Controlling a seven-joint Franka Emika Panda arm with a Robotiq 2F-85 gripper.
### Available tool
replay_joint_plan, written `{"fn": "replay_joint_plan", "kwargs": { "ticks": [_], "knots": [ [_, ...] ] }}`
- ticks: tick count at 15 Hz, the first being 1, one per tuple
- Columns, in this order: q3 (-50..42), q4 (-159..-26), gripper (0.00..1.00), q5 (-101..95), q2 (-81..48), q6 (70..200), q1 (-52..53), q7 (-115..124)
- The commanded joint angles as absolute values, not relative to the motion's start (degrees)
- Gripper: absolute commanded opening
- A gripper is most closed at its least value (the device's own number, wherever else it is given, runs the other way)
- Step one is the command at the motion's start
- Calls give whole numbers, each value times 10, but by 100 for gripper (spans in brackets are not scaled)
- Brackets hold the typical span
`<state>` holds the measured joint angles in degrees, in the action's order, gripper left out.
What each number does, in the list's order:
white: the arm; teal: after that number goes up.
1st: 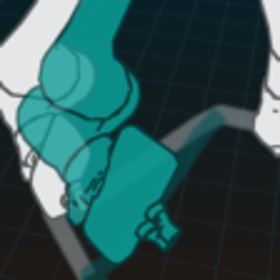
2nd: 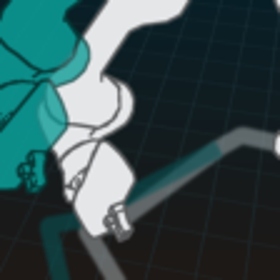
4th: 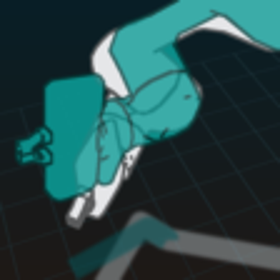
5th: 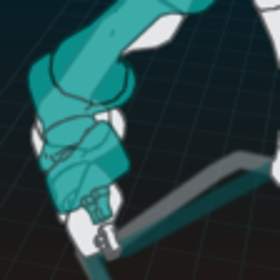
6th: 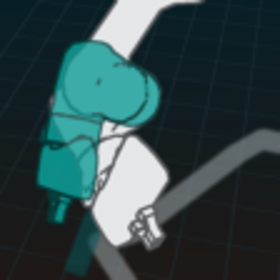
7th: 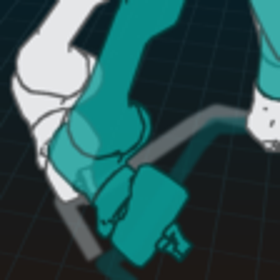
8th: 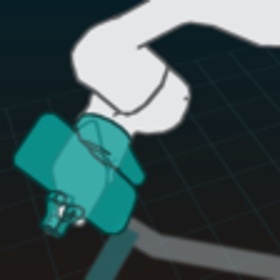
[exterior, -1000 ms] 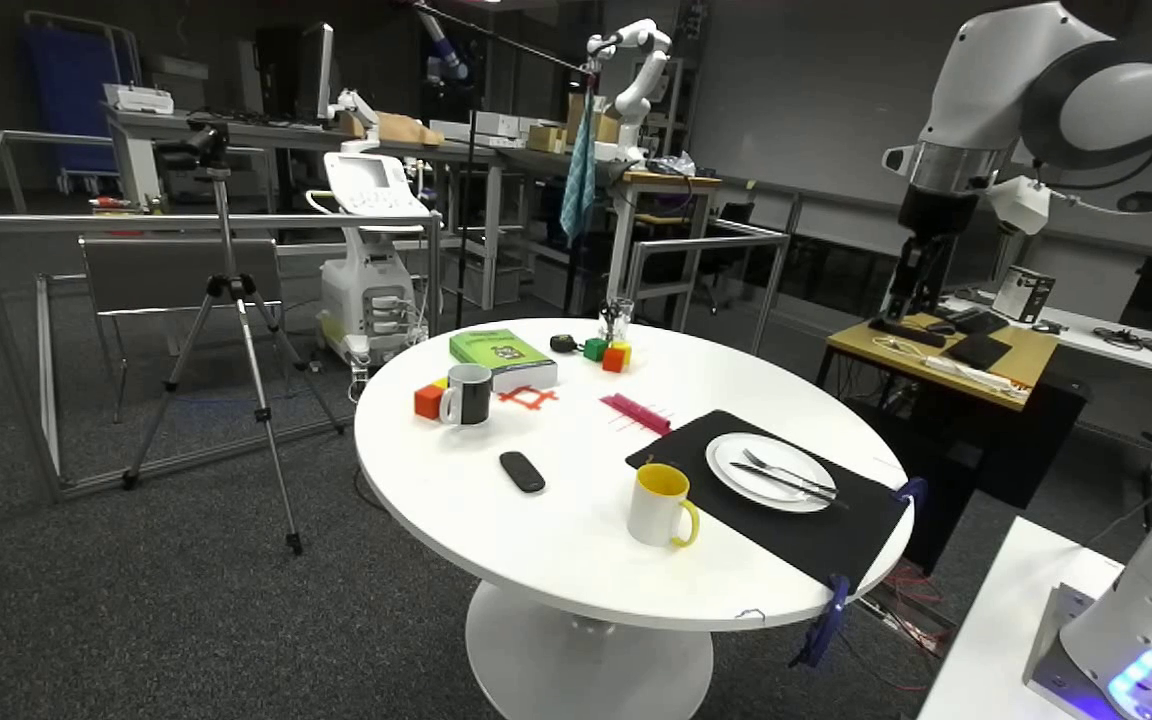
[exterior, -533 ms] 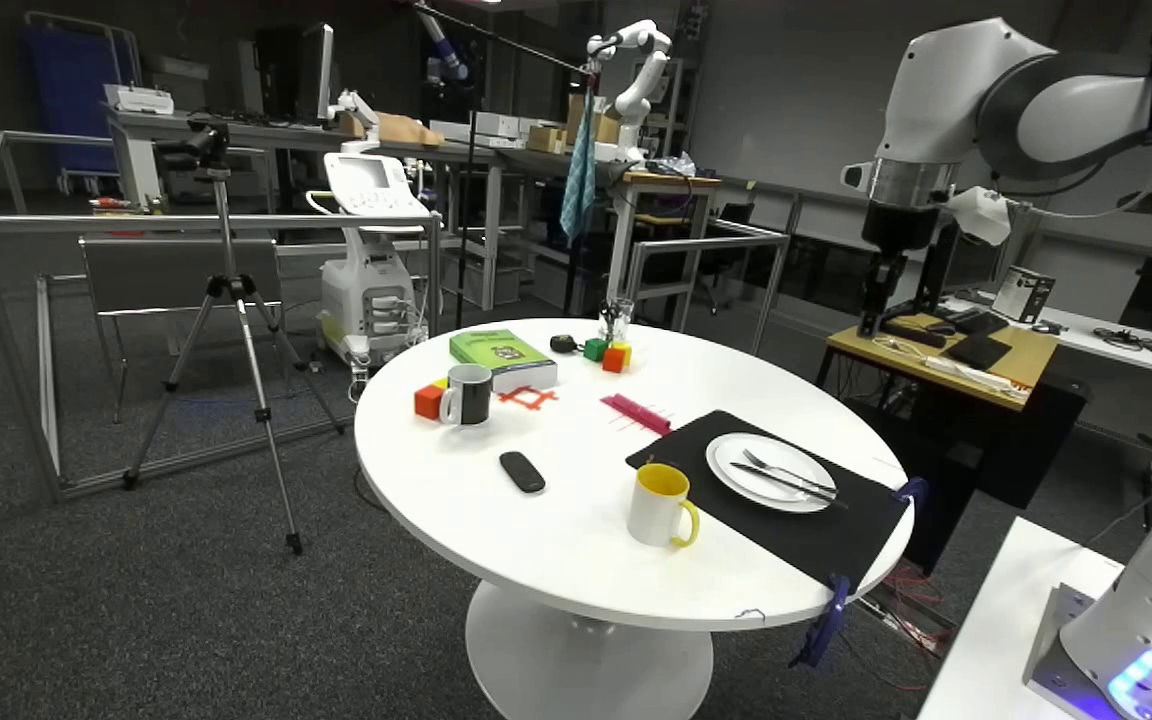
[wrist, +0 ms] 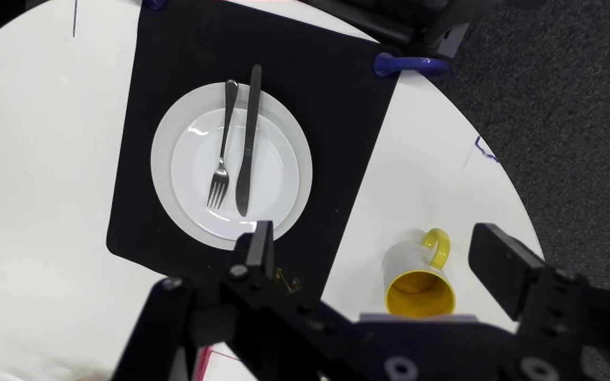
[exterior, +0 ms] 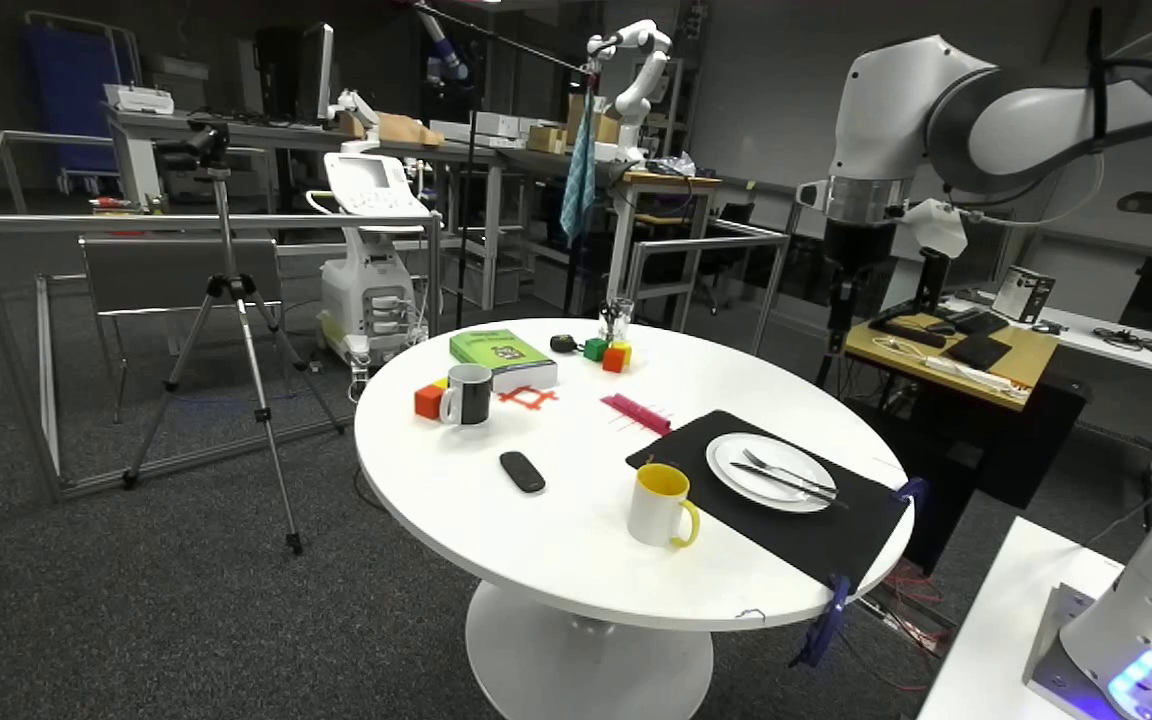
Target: Move the yellow mug to the right
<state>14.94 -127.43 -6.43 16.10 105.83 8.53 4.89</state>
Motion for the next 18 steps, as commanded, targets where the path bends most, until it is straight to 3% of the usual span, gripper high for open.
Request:
{"fn": "replay_joint_plan", "kwargs": {
  "ticks": [1,9,18],
  "knots": [
    [154,-1234,100,-72,115,1052,98,71],
    [167,-1201,100,-51,28,1049,130,126],
    [162,-1218,100,-48,19,1064,141,129]
  ]
}}
